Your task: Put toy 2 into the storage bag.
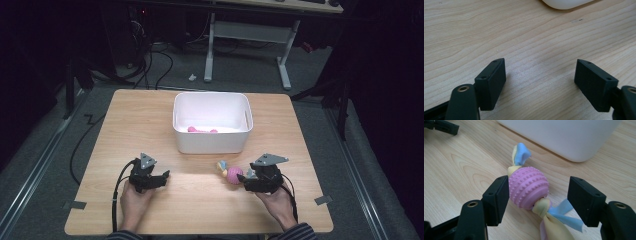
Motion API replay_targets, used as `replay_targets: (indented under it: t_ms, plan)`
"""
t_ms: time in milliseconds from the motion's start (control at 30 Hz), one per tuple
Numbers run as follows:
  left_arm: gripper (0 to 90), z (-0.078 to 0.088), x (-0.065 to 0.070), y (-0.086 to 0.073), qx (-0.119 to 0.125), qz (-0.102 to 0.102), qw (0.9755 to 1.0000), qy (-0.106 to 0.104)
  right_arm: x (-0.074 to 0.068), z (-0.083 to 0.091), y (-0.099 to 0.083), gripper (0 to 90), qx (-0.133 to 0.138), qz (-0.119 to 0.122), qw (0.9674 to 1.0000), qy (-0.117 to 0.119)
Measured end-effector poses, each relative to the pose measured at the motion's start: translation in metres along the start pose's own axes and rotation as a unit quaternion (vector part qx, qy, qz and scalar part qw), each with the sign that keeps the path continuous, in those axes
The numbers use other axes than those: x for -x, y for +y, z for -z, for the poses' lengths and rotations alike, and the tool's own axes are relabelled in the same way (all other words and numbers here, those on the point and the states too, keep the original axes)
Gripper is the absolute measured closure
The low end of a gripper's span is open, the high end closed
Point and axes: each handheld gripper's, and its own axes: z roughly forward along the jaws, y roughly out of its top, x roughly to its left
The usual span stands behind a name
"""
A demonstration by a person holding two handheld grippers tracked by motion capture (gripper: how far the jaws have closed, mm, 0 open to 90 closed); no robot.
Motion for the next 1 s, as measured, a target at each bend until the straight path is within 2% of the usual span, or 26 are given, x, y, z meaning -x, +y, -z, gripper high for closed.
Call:
replay_targets:
  t_ms: [200,500,1000]
  plan:
    - [25.4,0.0,0.0,0.0,0.0,0.0,1.0,0.0,-0.005,-0.013,0.005,30.1,-0.023,0.017,0.9995,0.01]
    - [25.3,0.0,0.0,0.0,0.0,0.0,1.0,0.0,-0.008,-0.028,0.012,28.7,-0.044,0.028,0.9985,0.02]
    - [25.3,0.0,0.0,0.0,0.0,-0.001,1.0,0.0,-0.007,-0.048,0.01,26.1,-0.09,0.045,0.9949,0.013]
